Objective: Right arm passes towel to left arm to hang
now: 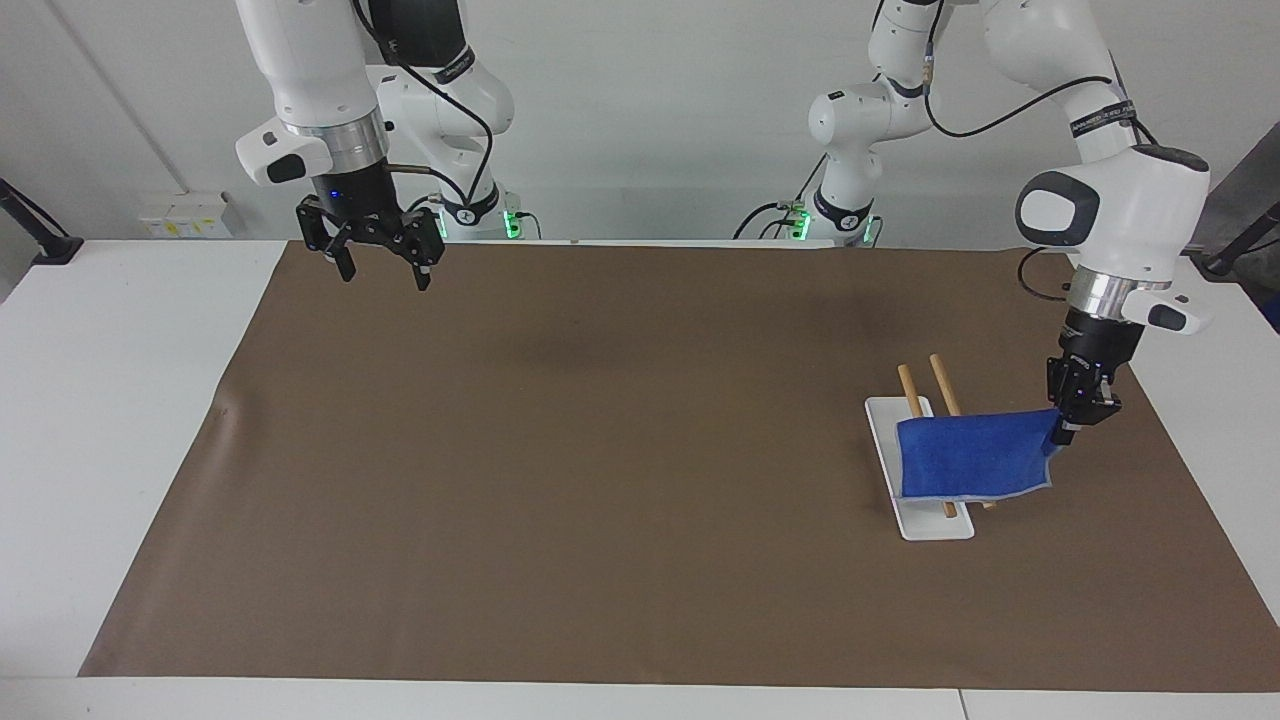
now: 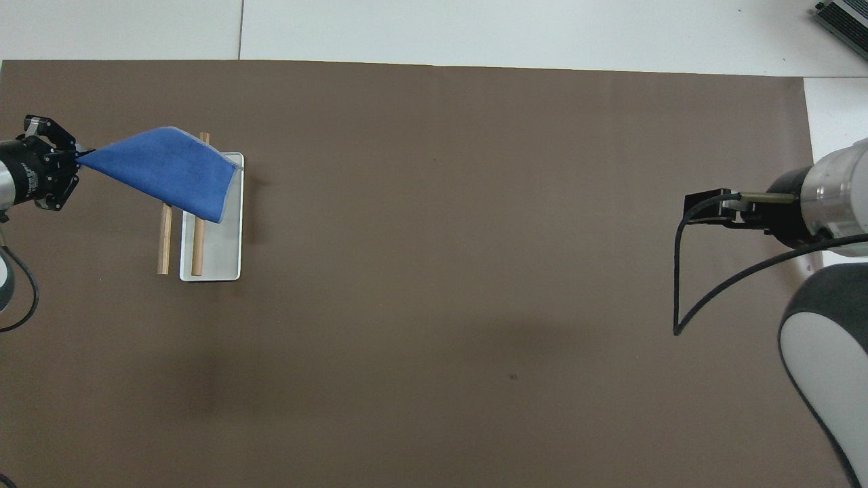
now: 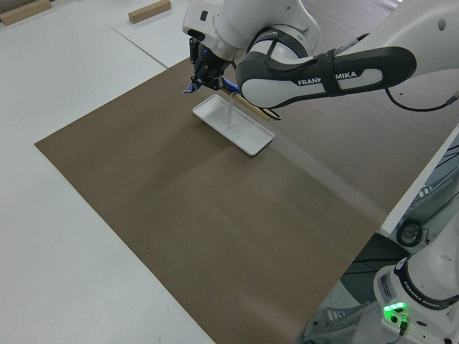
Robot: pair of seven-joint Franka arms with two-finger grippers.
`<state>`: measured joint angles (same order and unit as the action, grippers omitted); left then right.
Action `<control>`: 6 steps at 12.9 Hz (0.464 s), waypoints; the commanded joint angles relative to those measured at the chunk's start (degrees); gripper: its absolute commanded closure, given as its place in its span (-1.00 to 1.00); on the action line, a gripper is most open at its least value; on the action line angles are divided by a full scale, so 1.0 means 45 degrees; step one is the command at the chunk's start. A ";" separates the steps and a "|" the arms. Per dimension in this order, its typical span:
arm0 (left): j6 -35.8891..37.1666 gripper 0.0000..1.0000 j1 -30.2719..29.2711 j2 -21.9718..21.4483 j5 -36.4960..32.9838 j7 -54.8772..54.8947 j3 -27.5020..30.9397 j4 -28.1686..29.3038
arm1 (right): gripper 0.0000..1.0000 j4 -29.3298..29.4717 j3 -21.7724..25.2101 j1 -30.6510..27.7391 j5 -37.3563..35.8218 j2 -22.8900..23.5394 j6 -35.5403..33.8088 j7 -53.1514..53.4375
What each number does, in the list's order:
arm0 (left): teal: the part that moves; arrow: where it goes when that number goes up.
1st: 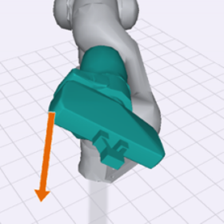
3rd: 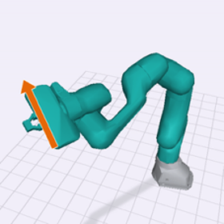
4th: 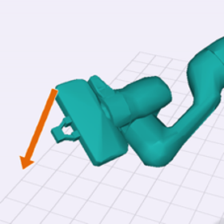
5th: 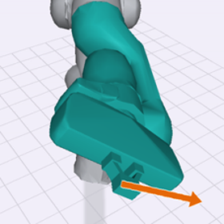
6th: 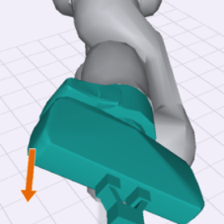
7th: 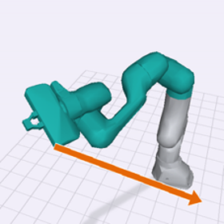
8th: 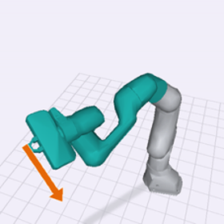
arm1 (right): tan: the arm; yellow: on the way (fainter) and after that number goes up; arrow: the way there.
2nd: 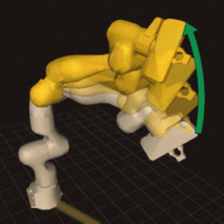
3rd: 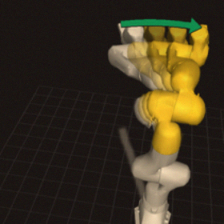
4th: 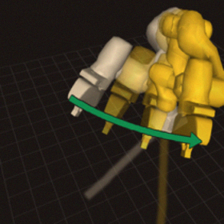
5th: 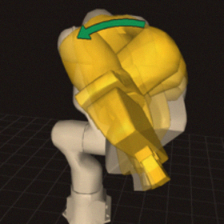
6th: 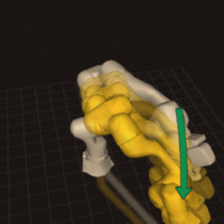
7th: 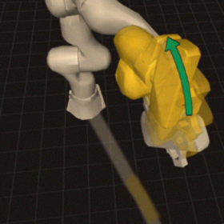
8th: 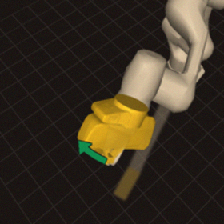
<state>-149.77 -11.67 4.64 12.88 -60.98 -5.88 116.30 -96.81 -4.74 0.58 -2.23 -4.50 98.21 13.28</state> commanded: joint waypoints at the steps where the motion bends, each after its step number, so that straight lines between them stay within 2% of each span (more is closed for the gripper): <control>1: -0.0388 1.00 -0.0337 -0.0034 0.0126 0.0581 -0.0119 0.0597 | -1.00 0.1238 0.0760 0.0225 -0.0052 0.0725 -0.1001 -0.0958; 3: -0.0836 1.00 -0.0318 -0.0171 0.0126 0.0543 -0.0139 0.1203 | -1.00 0.1299 0.0741 0.0048 -0.0032 0.0765 -0.1082 -0.0978; 6: -0.0955 1.00 -0.0143 -0.0366 0.0126 0.0523 -0.0139 0.1770 | -1.00 0.1551 0.0040 -0.0751 0.0007 0.0999 -0.1159 -0.0979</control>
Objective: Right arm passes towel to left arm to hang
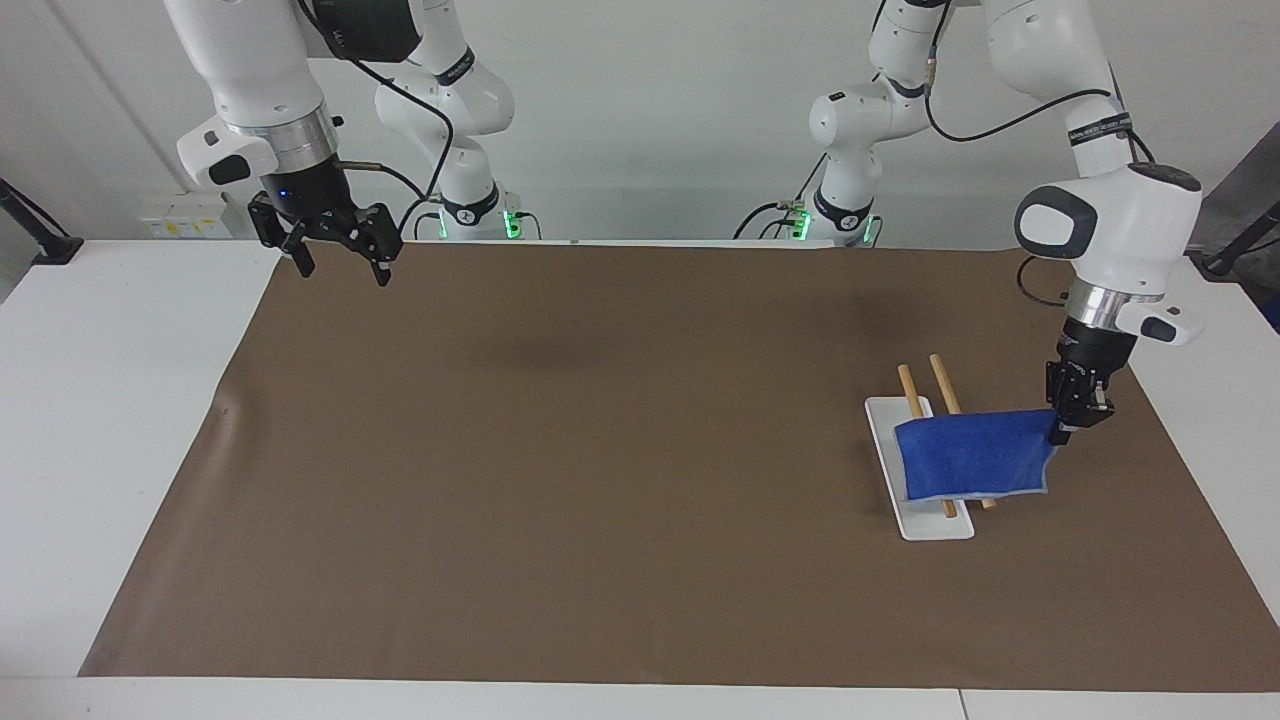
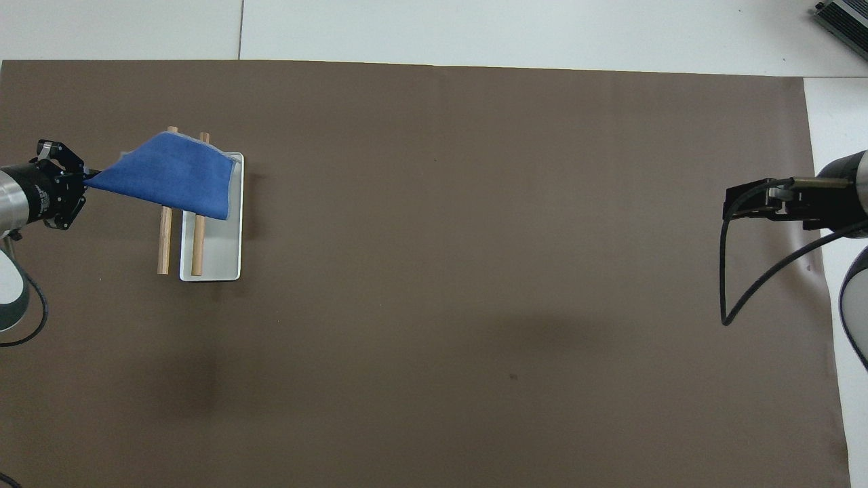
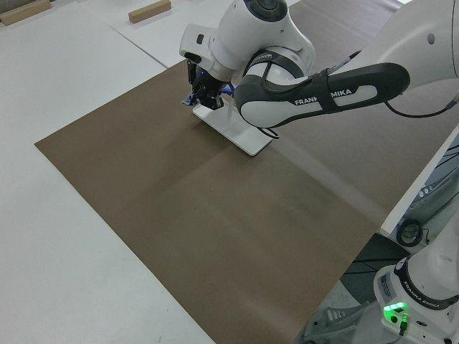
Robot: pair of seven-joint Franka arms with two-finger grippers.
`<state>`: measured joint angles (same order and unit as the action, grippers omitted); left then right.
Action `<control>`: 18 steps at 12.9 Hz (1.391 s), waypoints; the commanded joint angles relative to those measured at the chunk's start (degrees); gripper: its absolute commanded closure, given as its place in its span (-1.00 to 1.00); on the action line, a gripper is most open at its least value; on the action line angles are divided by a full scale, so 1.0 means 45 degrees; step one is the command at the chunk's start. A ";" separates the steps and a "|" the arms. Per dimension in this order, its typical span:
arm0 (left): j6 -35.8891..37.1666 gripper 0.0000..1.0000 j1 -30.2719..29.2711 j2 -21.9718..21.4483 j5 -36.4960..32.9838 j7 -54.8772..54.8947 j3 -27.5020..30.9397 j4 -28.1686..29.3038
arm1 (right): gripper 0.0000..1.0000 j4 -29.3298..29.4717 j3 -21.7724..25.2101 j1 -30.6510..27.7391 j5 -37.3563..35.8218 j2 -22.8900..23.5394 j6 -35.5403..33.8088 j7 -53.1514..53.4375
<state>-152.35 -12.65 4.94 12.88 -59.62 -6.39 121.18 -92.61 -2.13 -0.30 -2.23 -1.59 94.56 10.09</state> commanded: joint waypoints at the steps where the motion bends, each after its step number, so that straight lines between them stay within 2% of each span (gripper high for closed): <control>1: -0.0383 1.00 0.0115 -0.0453 0.0126 0.0221 -0.0025 0.0707 | -1.00 0.0600 -0.0601 -0.0577 -0.0012 0.0373 -0.0349 -0.0249; 2: -0.0364 1.00 0.0134 -0.0453 0.0126 0.0241 -0.0025 0.0707 | -1.00 0.0445 -0.0602 -0.0597 -0.0013 0.0315 -0.0368 -0.0249; 3: -0.0344 0.21 0.0115 -0.0453 0.0126 0.0260 -0.0025 0.0668 | -1.00 0.0328 -0.0602 -0.0694 -0.0013 0.0237 -0.0388 -0.0249; 4: -0.0324 -0.45 0.0018 -0.0434 0.0107 0.0280 -0.0025 0.0610 | -1.00 0.0288 -0.0621 -0.0714 -0.0013 0.0237 -0.0330 -0.0249; 5: -0.0324 -0.71 -0.0041 -0.0414 0.0106 0.0318 -0.0025 0.0571 | -1.00 0.0268 -0.0621 -0.0714 -0.0013 0.0217 -0.0349 -0.0269; 8: -0.0130 -0.86 -0.0177 -0.0395 0.0106 0.2400 0.0014 0.0454 | -1.00 0.0132 -0.0582 -0.0695 0.0007 0.0178 -0.0349 -0.0346; 10: 0.0472 -0.87 -0.0451 -0.0336 0.0106 0.3012 0.0014 0.0066 | -1.00 -0.0121 -0.0426 -0.0695 0.0027 0.0062 -0.0349 -0.0755; 12: 0.2380 -0.87 -0.0782 -0.0161 0.0048 0.4063 0.0014 -0.1161 | -1.00 -0.0142 -0.0270 -0.0637 0.0027 0.0041 -0.0330 -0.0972; 14: 0.5460 -0.85 -0.0997 0.0209 -0.1135 0.5236 0.0014 -0.3091 | -1.00 -0.0258 -0.0250 -0.0616 0.0027 -0.0017 -0.0369 -0.0991; 16: 0.8081 -0.81 -0.0940 0.0347 -0.2564 0.5416 -0.0024 -0.4910 | -1.00 -0.0298 -0.0192 -0.0616 0.0046 -0.0037 -0.0388 -0.1088; 18: 0.9960 -0.77 -0.0784 0.0135 -0.2667 0.6348 -0.0063 -0.6201 | -1.00 -0.0298 0.0140 -0.0538 0.0337 -0.0095 -0.0602 -0.1672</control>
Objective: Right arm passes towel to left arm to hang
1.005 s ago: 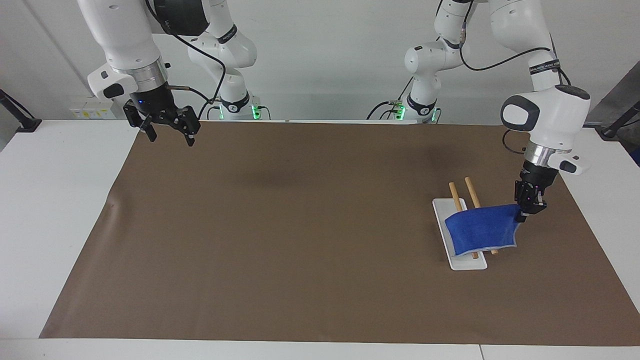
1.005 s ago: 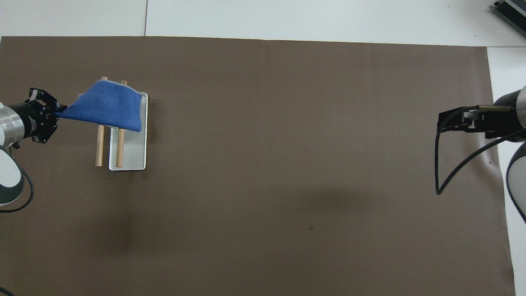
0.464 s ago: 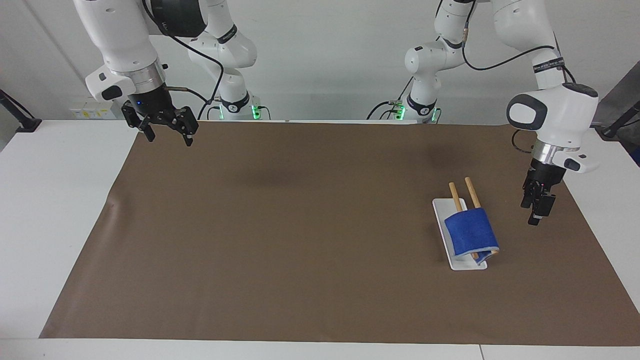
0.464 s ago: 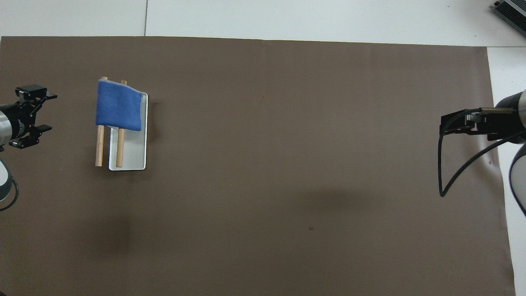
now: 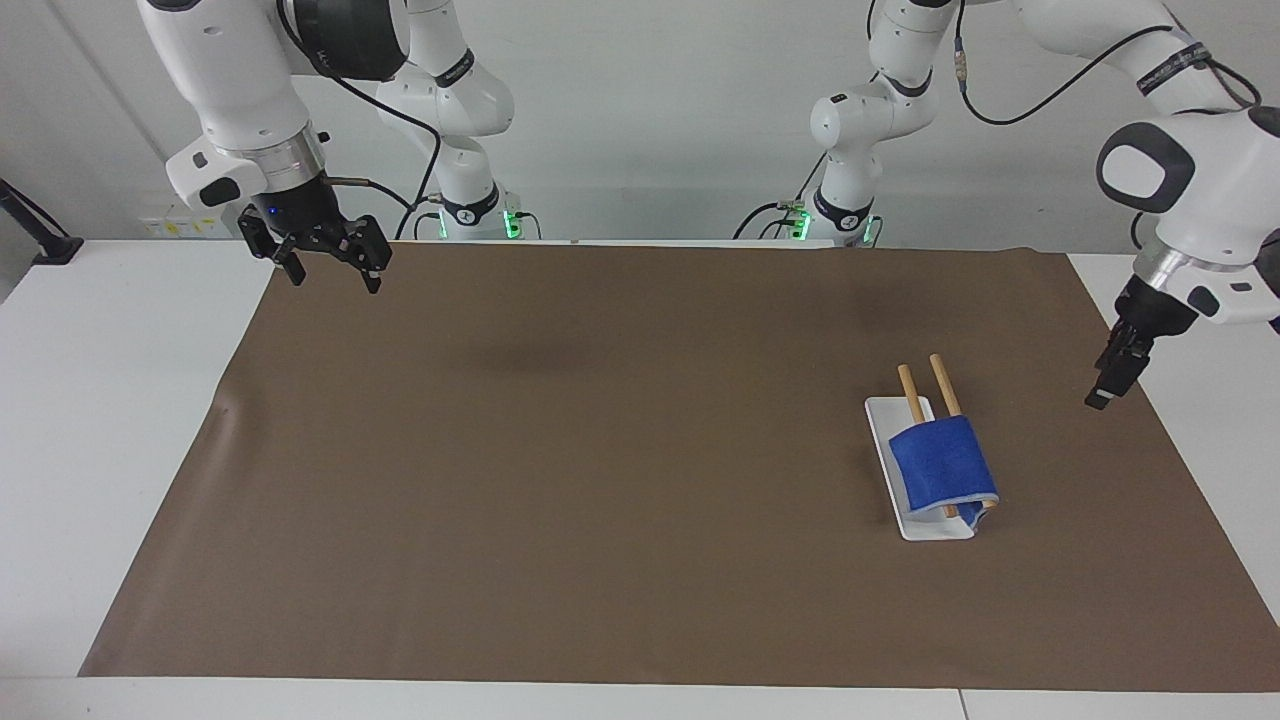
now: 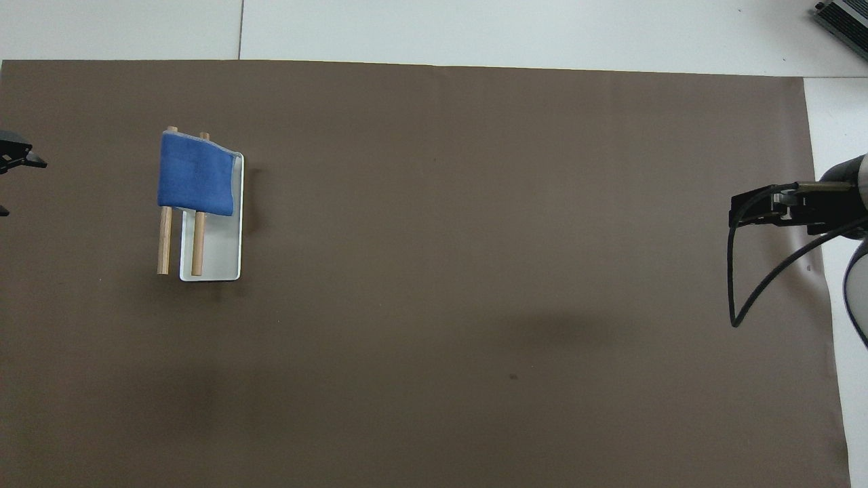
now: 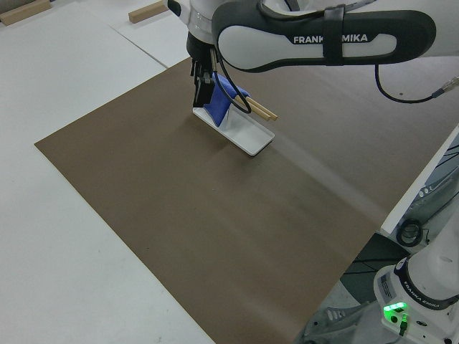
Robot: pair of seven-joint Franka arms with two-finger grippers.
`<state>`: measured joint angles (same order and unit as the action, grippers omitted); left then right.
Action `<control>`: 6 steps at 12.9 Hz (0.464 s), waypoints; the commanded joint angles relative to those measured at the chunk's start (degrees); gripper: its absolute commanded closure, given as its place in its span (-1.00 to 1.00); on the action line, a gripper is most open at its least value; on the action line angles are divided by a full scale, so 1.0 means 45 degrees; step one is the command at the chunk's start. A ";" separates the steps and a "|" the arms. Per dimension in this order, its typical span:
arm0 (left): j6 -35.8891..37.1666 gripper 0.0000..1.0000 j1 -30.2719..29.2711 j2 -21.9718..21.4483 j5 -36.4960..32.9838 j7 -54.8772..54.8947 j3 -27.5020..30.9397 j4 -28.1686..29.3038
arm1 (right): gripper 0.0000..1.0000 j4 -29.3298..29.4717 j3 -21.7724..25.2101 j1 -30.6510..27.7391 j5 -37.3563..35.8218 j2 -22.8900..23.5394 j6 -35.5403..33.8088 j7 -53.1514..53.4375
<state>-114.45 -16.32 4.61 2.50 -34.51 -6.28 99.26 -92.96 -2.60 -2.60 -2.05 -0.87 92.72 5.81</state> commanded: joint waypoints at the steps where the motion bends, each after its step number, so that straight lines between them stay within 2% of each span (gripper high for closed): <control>1: 0.2648 -0.74 0.0072 0.0167 -0.0399 0.1160 -0.0186 -0.1896 | -1.00 -0.0222 0.0342 -0.0008 0.0337 -0.0275 -0.0330 -0.0802; 4: 0.5853 -0.69 0.0714 0.0419 -0.1039 0.2256 -0.0983 -0.4024 | -1.00 -0.0183 0.0965 0.0518 0.0357 -0.0275 -0.0429 -0.0861; 6: 0.6680 -0.59 0.1164 0.0633 -0.1532 0.2258 -0.1921 -0.4673 | -1.00 -0.0202 0.0987 0.0559 0.0357 -0.0275 -0.0390 -0.0822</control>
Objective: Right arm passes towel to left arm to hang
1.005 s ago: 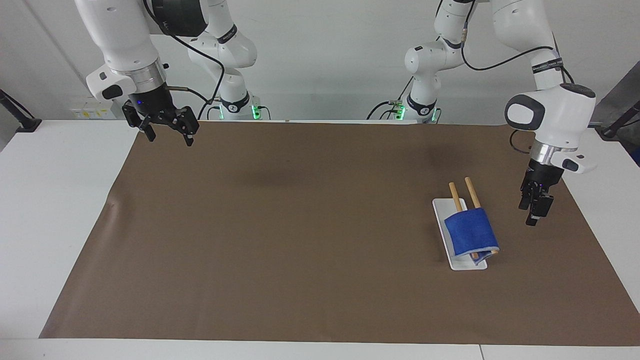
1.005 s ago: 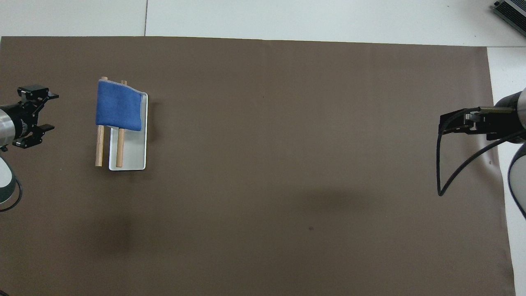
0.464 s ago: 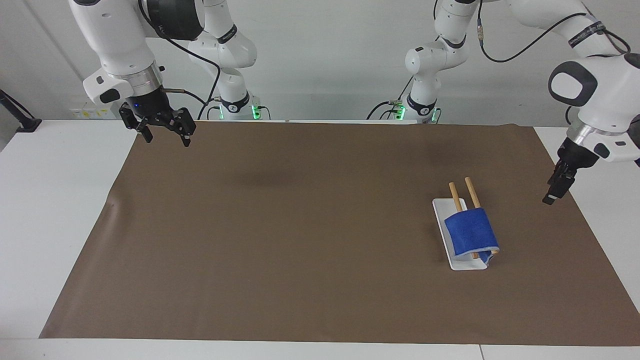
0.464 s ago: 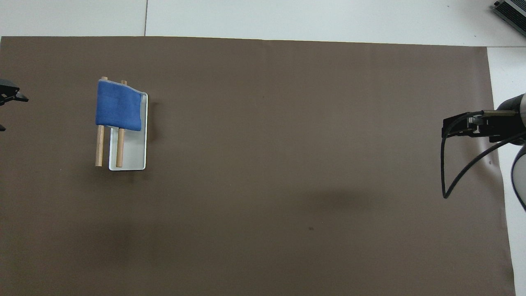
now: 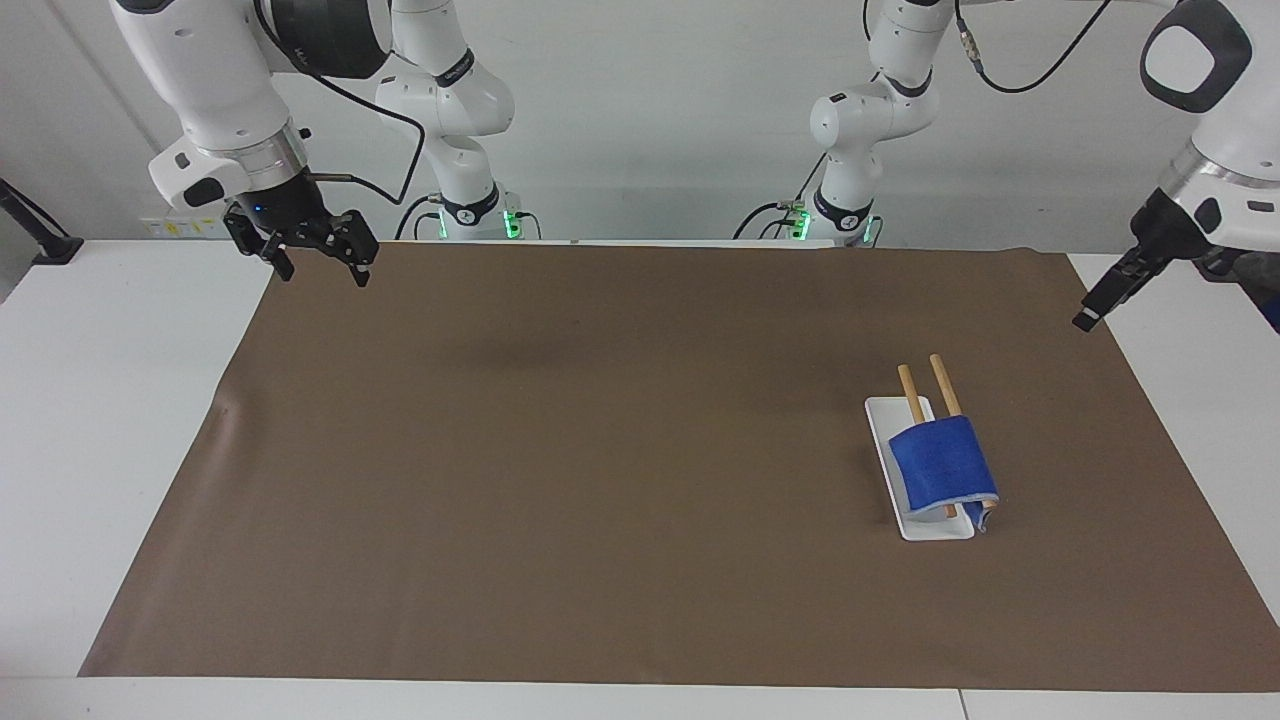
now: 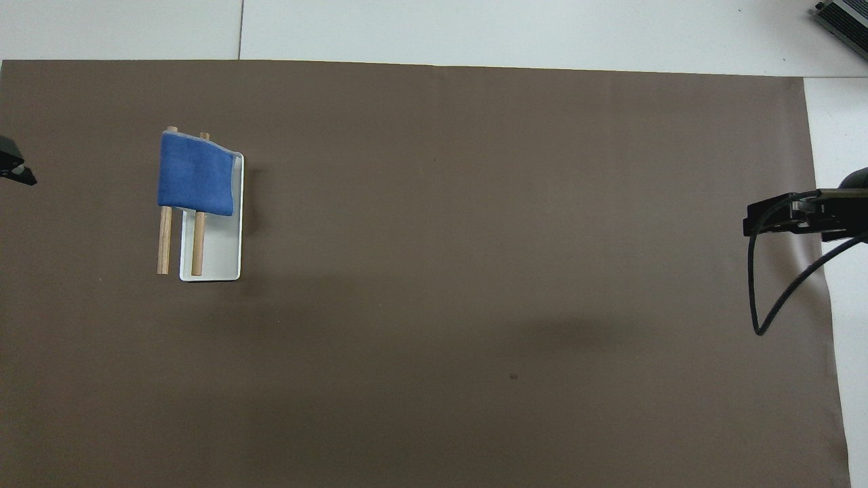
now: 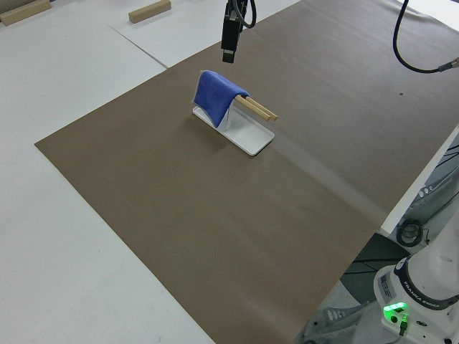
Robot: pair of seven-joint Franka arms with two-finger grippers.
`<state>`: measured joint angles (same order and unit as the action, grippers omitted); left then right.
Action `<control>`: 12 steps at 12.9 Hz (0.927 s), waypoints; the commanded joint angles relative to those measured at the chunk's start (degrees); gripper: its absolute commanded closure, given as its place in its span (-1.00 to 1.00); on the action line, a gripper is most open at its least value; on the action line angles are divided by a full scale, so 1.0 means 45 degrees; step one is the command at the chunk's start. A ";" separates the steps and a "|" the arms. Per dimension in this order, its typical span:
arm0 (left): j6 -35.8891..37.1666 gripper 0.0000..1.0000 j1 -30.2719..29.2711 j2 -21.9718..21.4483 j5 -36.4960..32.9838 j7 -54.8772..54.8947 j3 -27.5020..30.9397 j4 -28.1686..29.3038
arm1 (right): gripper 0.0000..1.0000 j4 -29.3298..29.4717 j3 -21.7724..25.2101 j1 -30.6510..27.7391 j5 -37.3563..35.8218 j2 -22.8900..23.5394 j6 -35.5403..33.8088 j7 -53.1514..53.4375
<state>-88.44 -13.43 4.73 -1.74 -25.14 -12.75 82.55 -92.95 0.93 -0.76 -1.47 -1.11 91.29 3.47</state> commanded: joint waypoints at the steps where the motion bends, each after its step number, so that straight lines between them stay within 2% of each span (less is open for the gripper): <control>1: 0.1194 -0.58 0.0639 0.0744 -0.0591 0.0177 -0.0777 -0.1233 | -1.00 -0.0184 0.0223 0.0169 0.0229 -0.0184 -0.0052 -0.0263; 3: 0.1470 -0.54 0.0737 0.0940 -0.0591 0.0177 -0.1441 -0.1490 | -1.00 -0.0203 0.0223 0.0111 0.0229 -0.0203 -0.0072 -0.0243; 6: 0.1004 -0.58 0.0912 0.0688 -0.0571 0.0855 -0.1174 -0.1063 | -1.00 -0.0203 0.0204 0.0071 0.0229 -0.0184 -0.0072 -0.0243; 8: 0.0497 -0.70 0.3440 -0.0206 -0.0513 0.1385 0.1957 -0.0051 | -1.00 -0.0222 0.0223 0.0071 0.0229 -0.0203 -0.0090 -0.0242; 9: 0.0320 -0.71 0.3897 -0.0502 -0.0454 0.1697 0.2495 0.0574 | -1.00 -0.0203 0.0204 0.0071 0.0229 -0.0184 -0.0072 -0.0243; 11: 0.0454 -0.79 0.4425 -0.0563 -0.0435 0.1817 0.3063 0.0755 | -1.00 -0.0203 0.0204 0.0071 0.0229 -0.0203 -0.0072 -0.0243; 12: 0.0455 -0.94 0.4777 -0.0737 -0.0396 0.1836 0.3435 0.1027 | -1.00 -0.0222 0.0204 0.0071 0.0229 -0.0203 -0.0072 -0.0243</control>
<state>-84.78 4.72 4.32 -3.15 -17.83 -0.59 82.82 -92.96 1.51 -0.36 -1.47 -1.11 91.26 3.46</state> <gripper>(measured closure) 0.106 0.000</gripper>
